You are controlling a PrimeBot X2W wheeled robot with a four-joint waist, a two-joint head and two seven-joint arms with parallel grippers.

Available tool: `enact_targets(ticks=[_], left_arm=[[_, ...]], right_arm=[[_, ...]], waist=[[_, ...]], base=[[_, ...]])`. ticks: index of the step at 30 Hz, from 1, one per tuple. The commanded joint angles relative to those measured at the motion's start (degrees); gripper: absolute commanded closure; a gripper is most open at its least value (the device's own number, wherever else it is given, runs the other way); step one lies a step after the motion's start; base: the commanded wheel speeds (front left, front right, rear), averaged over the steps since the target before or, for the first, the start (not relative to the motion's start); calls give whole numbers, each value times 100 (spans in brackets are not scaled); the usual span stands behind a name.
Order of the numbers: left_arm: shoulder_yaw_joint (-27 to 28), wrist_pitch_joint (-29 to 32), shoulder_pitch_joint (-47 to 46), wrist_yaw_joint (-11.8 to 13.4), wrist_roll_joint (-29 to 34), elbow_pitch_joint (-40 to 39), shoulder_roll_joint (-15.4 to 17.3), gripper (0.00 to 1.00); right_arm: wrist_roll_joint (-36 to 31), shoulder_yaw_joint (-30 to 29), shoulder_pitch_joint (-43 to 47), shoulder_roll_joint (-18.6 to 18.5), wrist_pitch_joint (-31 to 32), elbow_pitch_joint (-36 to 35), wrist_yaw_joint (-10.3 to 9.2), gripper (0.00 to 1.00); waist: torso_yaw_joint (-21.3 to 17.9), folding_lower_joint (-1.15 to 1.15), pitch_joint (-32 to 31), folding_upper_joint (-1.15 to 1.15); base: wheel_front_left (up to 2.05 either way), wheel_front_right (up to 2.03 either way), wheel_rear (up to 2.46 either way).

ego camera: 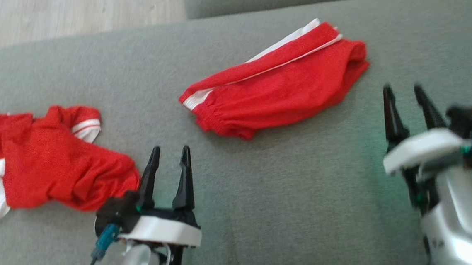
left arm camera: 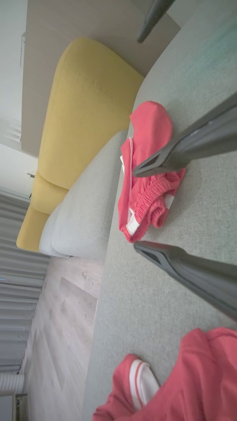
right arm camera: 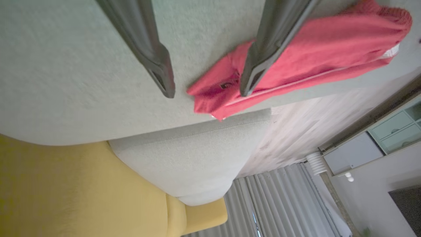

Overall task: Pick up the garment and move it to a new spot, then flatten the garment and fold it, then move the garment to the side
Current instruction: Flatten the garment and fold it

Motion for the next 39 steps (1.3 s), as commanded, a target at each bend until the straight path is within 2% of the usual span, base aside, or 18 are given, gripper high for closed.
enact_targets(ticks=[1, 5, 11, 18, 25, 32, 33, 34, 35, 39], left_arm=[[134, -47, -300, -12, 45, -144, 2, 0], [25, -47, -495, -52, 64, -117, -25, 0], [-259, -47, -739, -67, -54, -139, -41, 0], [-655, -47, -906, 80, -304, -286, -43, 0], [-772, -47, -991, 197, -420, -340, -44, 0], [-806, -47, -1026, 227, -433, -368, -44, 0], [-809, -47, -1034, 229, -432, -371, -44, 0], [-817, -47, -1041, 224, -430, -368, -44, 0], [-821, -47, -1046, 221, -425, -359, -44, 0], [-810, -47, -1032, 227, -410, -307, -44, 0]], right_arm=[[-86, 93, -343, 3, 26, -146, -5, 0], [-251, -220, -966, -8, 342, 164, -5, 0], [-463, -1017, -2012, -140, 721, 1036, -5, 0], [-1331, -2070, -2778, -430, 903, 2320, -5, 0], [-2047, -2601, -2948, -376, 1017, 3164, -5, 0], [-2217, -2470, -3092, -203, 968, 3634, -5, 0], [-2198, -2417, -3131, -186, 927, 3695, -5, 4], [-2159, -2363, -3171, -171, 861, 3750, -5, 58], [-2133, -2291, -3207, -162, 783, 3796, -5, 100], [-2011, -2053, -3274, -205, 330, 3883, -5, 100]], waist=[[188, -1, 209, 0], [470, -1, 540, 0], [885, -1, 922, 0], [1207, -1, 1164, 0], [1202, -1, 1142, 0], [1074, -1, 1099, 0], [1053, -1, 1102, 0], [1035, -1, 1101, 0], [1013, -1, 1095, 0], [925, -1, 1030, 0]], base=[[0, 0, 0], [0, 0, 0], [0, 0, 0], [0, 0, 0], [0, 0, 0], [0, 0, 0], [0, 0, 0], [0, 0, 0], [0, 0, 0], [0, 0, 0]])
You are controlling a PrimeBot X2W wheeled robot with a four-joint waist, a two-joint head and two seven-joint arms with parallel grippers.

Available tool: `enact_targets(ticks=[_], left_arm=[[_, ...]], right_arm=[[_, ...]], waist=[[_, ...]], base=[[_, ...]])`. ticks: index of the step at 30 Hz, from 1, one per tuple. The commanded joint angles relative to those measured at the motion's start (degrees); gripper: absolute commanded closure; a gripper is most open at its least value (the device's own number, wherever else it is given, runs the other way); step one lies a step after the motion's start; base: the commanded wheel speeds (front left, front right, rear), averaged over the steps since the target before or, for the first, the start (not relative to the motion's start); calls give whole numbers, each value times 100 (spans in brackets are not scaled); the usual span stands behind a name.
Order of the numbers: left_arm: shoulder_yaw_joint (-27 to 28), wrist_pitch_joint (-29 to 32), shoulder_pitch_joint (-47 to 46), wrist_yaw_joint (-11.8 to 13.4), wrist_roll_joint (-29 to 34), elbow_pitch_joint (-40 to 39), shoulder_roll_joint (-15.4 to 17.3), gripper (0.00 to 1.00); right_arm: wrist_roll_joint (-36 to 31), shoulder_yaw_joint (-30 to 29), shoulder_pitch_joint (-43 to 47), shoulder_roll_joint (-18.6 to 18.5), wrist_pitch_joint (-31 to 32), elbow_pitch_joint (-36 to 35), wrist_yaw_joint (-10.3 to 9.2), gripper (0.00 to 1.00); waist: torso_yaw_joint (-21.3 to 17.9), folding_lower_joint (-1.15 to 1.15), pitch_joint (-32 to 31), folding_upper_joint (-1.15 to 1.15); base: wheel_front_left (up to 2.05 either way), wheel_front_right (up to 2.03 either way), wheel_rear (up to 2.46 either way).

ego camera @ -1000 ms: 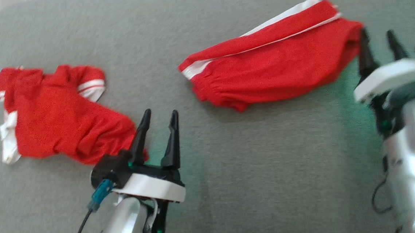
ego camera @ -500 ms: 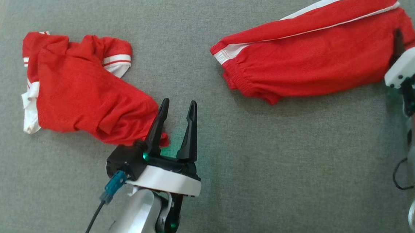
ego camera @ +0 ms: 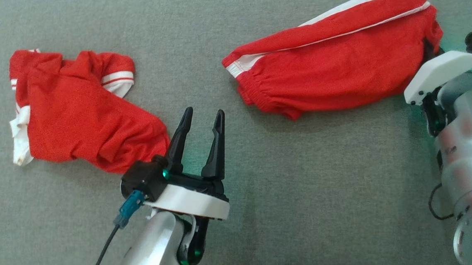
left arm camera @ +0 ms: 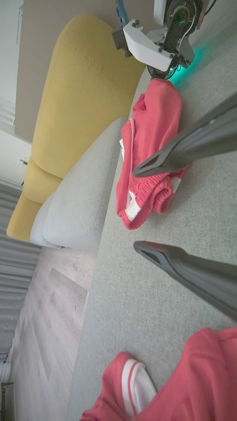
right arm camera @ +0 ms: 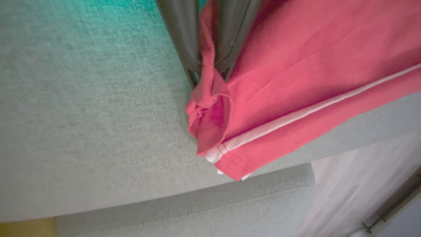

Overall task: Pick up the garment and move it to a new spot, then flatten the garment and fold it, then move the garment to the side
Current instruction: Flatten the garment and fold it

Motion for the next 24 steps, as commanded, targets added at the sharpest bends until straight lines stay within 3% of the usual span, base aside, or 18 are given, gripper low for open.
enact_targets(ticks=[1, 10, 24], left_arm=[[142, -47, -137, 19, 10, -126, 16, 0], [351, -47, 115, -19, 97, -109, 16, 0], [470, -47, 404, -108, 214, -149, 16, 0]], right_arm=[[47, 148, -88, 74, -135, -83, -5, 100], [660, 73, 356, 3, -1016, -135, -5, 100], [1311, -297, 1453, 216, -1242, -1162, -5, 100]], waist=[[-53, 0, -58, 0], [-493, 0, -427, 0], [-1071, 0, -726, 0]], base=[[0, 0, 0], [0, 0, 0], [0, 0, 0]])
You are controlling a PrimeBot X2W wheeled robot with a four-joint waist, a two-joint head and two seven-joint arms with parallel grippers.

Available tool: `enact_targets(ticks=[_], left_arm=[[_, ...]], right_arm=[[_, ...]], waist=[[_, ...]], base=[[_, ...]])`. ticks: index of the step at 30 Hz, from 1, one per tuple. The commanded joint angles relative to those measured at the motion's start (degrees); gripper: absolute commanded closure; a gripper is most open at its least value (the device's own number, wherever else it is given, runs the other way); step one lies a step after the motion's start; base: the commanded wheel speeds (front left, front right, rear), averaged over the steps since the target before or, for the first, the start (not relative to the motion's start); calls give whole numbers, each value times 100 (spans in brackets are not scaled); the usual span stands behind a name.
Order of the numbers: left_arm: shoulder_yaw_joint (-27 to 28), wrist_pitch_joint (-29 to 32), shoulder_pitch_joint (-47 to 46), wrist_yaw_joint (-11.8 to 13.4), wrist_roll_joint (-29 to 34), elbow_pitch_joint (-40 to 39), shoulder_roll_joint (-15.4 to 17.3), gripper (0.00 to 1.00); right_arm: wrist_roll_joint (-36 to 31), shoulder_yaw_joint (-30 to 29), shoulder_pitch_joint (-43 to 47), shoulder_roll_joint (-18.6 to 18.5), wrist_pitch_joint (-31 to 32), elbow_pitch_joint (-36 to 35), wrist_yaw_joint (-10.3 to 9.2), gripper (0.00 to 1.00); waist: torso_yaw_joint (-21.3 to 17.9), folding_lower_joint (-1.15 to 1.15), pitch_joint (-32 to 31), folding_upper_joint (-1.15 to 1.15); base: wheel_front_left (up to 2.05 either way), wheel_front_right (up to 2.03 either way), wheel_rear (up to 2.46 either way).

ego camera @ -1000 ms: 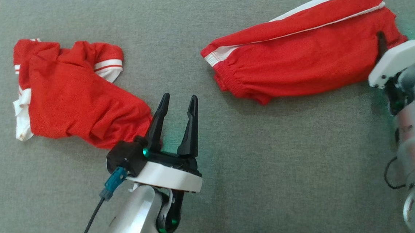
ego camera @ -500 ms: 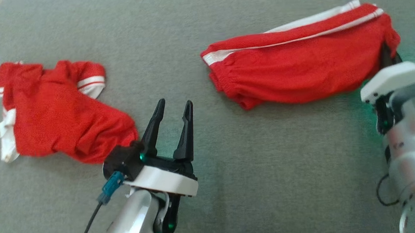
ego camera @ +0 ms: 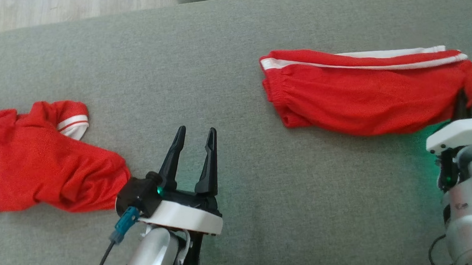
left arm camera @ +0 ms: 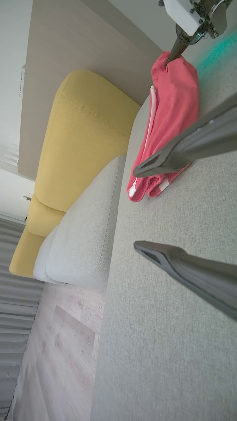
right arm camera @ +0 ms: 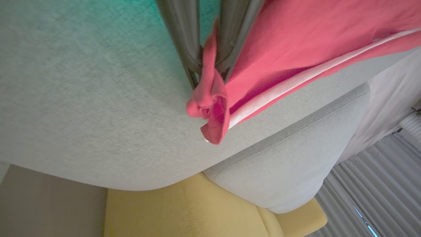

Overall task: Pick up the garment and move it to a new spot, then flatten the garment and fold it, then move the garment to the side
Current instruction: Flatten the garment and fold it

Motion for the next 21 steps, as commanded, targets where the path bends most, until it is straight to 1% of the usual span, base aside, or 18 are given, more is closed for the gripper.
enact_targets(ticks=[1, 7, 8, 10, 18, 21], left_arm=[[206, -47, -9, -3, 56, -193, 11, 0], [213, -47, 15, -12, 119, -156, 10, 0], [219, -47, 21, -24, 135, -134, 10, 0], [226, -47, 22, -32, 151, -115, 10, 0], [221, -47, 21, -52, 167, -63, 10, 0], [202, -47, 13, -55, 152, -42, 10, 0]], right_arm=[[32, 66, -54, 49, -74, -290, -5, 100], [125, 96, 26, 112, -81, -540, -5, 100], [309, 240, 26, 115, -81, -521, -5, 100], [443, 358, 38, 116, -82, -538, -5, 100], [683, 685, 34, 117, -82, -817, -5, 100], [797, 939, -15, 117, -82, -942, -5, 100]], waist=[[-34, 1, -10, 0], [-49, 1, 27, 0], [-34, 1, 28, 0], [-18, 1, 30, 0], [70, 1, -13, 0], [131, 1, -44, 0]], base=[[0, 0, 0], [0, 0, 0], [0, 0, 0], [0, 0, 0], [0, 0, 0], [0, 0, 0]])
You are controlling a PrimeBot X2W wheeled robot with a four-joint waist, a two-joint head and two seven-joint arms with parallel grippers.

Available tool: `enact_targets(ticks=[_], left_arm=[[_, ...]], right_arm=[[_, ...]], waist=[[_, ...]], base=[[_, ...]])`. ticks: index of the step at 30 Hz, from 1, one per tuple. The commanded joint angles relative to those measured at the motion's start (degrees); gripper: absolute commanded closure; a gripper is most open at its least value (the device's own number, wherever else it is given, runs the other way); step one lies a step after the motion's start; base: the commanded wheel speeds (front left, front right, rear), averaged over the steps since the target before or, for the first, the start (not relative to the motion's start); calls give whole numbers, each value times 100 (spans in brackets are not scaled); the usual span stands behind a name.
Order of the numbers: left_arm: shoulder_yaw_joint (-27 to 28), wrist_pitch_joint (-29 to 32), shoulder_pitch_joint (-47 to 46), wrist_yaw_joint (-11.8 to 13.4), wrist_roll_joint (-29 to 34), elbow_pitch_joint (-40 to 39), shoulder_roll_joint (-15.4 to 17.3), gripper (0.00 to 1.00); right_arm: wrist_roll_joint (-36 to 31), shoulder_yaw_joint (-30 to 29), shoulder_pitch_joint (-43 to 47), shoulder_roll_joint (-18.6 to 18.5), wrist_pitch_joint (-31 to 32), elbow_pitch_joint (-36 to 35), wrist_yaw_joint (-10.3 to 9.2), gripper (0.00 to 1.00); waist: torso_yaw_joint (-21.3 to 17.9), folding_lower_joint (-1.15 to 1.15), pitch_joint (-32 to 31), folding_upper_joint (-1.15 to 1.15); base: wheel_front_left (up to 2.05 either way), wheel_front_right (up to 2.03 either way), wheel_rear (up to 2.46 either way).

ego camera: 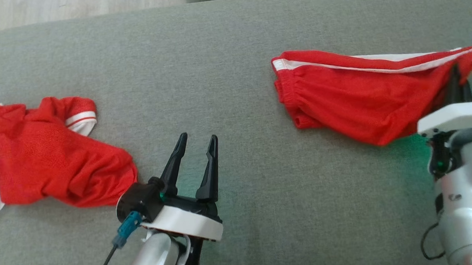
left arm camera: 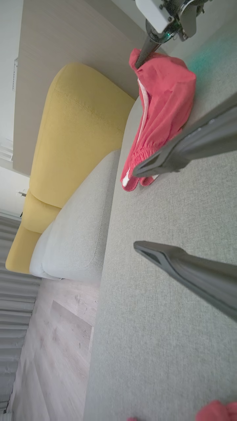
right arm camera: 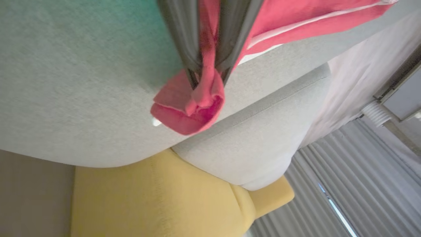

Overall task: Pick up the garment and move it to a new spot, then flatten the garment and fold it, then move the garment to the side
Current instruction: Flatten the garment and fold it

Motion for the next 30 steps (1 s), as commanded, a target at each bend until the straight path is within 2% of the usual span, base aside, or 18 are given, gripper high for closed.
enact_targets(ticks=[1, 11, 18, 30], left_arm=[[187, -47, -86, -4, 27, -139, 10, 0], [62, -47, -38, 21, -65, -105, 10, 0], [-29, -47, -11, 58, -106, -68, 10, 0], [-78, -47, 15, 101, -155, -61, 10, 0]], right_arm=[[76, 267, -142, 24, -62, -210, -5, 100], [984, 2008, -190, 24, -62, -610, -5, 100], [1357, 3119, -80, 24, -62, -630, -5, 100], [1563, 4365, 22, 25, -62, -155, -5, 100]], waist=[[30, 0, -21, 0], [317, 0, -138, 0], [578, 0, -188, 0], [765, 0, -172, 0]], base=[[0, 0, 0], [0, 0, 0], [0, 0, 0], [0, 0, 0]])
